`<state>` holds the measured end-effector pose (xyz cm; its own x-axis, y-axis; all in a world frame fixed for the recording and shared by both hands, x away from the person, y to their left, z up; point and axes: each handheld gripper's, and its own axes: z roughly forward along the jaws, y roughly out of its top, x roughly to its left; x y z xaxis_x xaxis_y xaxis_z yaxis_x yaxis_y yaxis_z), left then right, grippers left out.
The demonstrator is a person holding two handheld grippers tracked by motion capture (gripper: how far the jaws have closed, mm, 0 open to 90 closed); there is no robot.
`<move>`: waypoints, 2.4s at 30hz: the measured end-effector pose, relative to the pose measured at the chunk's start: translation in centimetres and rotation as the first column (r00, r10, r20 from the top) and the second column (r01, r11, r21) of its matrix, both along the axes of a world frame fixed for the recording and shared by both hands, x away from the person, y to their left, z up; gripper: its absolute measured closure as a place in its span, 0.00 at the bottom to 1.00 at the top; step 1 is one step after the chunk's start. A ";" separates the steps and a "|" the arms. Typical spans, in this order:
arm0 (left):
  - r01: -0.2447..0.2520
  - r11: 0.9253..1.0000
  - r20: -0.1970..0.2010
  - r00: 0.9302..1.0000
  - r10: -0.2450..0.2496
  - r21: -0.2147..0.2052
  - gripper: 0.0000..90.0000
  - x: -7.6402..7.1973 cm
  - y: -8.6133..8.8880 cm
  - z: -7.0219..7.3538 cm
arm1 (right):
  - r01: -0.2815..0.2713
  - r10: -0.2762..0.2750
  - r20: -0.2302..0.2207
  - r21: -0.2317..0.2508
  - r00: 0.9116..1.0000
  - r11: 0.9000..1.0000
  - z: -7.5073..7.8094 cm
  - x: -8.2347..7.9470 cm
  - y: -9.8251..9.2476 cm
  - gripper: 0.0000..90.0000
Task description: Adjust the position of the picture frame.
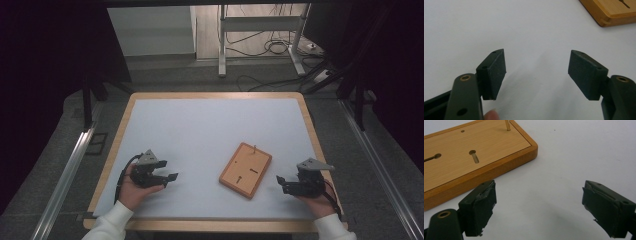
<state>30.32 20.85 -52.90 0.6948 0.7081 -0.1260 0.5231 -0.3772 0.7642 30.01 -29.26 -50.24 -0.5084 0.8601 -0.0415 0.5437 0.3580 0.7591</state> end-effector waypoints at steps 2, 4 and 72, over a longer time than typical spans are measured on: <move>0.002 1.000 0.001 1.000 -0.002 0.003 0.33 0.0 0.0 0.0 | -0.004 0.004 0.006 -0.003 1.000 1.000 0.1 -0.2 0.1 0.15; 0.003 1.000 0.002 1.000 -0.003 0.003 0.33 0.0 -0.1 0.0 | -0.006 0.006 0.009 -0.004 1.000 1.000 0.1 -0.2 0.1 0.15; 0.014 1.000 -0.016 1.000 -0.014 0.008 0.33 0.4 -0.3 -0.3 | -0.144 0.144 -0.012 0.008 0.990 0.990 2.9 6.5 7.5 0.32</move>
